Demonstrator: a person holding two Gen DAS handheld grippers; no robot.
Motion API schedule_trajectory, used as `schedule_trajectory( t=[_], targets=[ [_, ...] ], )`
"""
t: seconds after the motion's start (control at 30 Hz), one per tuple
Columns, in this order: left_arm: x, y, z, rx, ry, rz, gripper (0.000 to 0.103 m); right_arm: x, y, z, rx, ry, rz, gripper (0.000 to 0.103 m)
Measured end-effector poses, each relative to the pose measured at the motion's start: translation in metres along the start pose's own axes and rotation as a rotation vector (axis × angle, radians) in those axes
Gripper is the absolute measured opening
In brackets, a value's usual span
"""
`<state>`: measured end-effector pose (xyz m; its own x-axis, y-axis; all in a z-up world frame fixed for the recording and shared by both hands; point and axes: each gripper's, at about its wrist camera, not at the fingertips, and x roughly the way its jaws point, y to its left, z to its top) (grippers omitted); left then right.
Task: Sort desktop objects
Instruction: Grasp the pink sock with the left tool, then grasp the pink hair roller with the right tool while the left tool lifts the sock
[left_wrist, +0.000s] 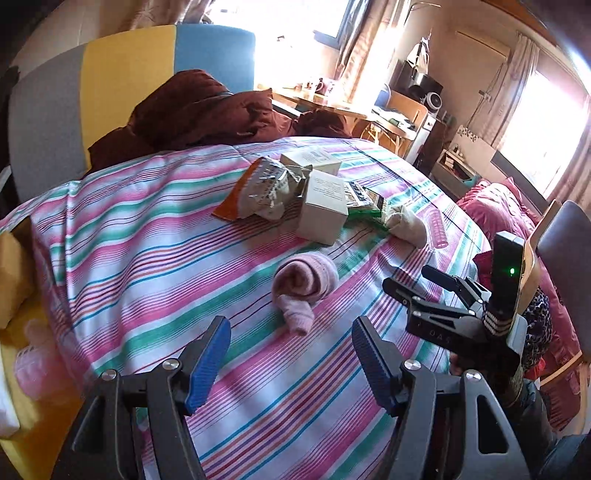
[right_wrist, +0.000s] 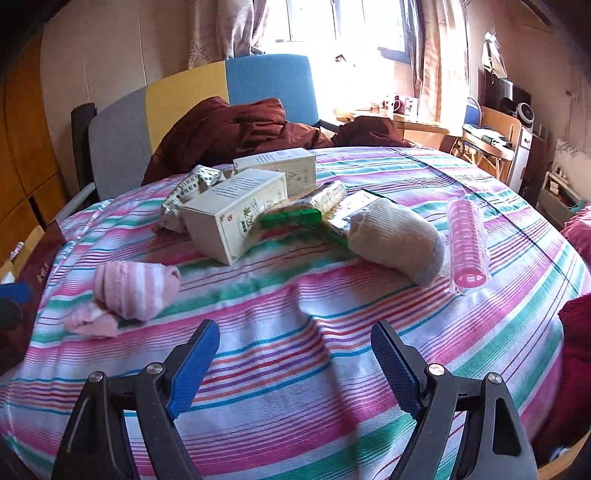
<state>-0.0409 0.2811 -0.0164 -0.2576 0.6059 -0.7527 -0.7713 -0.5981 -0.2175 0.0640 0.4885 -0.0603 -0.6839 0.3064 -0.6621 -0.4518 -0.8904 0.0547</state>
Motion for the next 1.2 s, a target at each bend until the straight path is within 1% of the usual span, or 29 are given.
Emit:
schedule_trajectory(
  t=[0.1, 0.17, 0.27, 0.33, 0.43, 0.53, 0.57, 0.6, 0.67, 0.77, 0.97, 1.0, 1.07, 1.13, 1.2],
  targets=[
    [0.018, -0.013, 0.014, 0.055, 0.012, 0.015, 0.070, 0.006, -0.007, -0.005, 0.022, -0.012, 0.017, 0.088],
    [0.030, -0.019, 0.022, 0.082, 0.026, 0.017, 0.070, 0.007, -0.011, -0.006, 0.037, -0.018, 0.051, 0.095],
    [0.053, -0.021, 0.031, 0.109, 0.059, 0.030, 0.070, 0.010, -0.013, -0.006, 0.045, -0.026, 0.081, 0.098],
    [0.065, -0.020, 0.034, 0.112, 0.075, 0.027, 0.070, 0.012, -0.014, -0.005, 0.050, -0.028, 0.105, 0.103],
    [0.080, -0.020, 0.035, 0.107, 0.096, 0.010, 0.070, 0.012, -0.015, -0.006, 0.061, -0.036, 0.125, 0.103],
    [0.092, -0.014, 0.033, 0.063, 0.113, -0.010, 0.068, 0.012, -0.019, -0.007, 0.088, -0.055, 0.153, 0.103],
    [0.095, -0.010, 0.031, 0.036, 0.117, -0.026, 0.066, 0.011, -0.020, -0.008, 0.099, -0.062, 0.164, 0.103],
    [0.097, -0.007, 0.029, 0.009, 0.120, -0.042, 0.061, 0.011, -0.022, -0.008, 0.108, -0.068, 0.174, 0.103],
    [0.097, 0.000, 0.025, -0.029, 0.093, -0.058, 0.057, 0.011, -0.023, -0.008, 0.115, -0.073, 0.185, 0.103],
    [0.091, 0.003, 0.018, -0.049, 0.069, -0.062, 0.053, 0.012, -0.024, -0.008, 0.124, -0.078, 0.200, 0.103],
    [0.067, 0.004, -0.007, -0.065, 0.030, -0.052, 0.053, 0.012, -0.026, -0.008, 0.137, -0.083, 0.222, 0.103],
    [0.062, 0.004, -0.012, -0.063, 0.022, -0.043, 0.053, 0.011, -0.026, -0.008, 0.140, -0.084, 0.223, 0.102],
    [0.052, 0.004, -0.025, -0.057, 0.000, -0.025, 0.053, 0.008, -0.028, -0.009, 0.152, -0.087, 0.217, 0.097],
    [0.044, 0.003, -0.036, -0.026, -0.022, -0.002, 0.053, 0.004, -0.033, -0.008, 0.173, -0.087, 0.211, 0.093],
    [0.038, 0.002, -0.047, 0.009, -0.045, 0.017, 0.053, -0.006, -0.042, -0.006, 0.212, -0.105, 0.195, 0.093]
  ],
)
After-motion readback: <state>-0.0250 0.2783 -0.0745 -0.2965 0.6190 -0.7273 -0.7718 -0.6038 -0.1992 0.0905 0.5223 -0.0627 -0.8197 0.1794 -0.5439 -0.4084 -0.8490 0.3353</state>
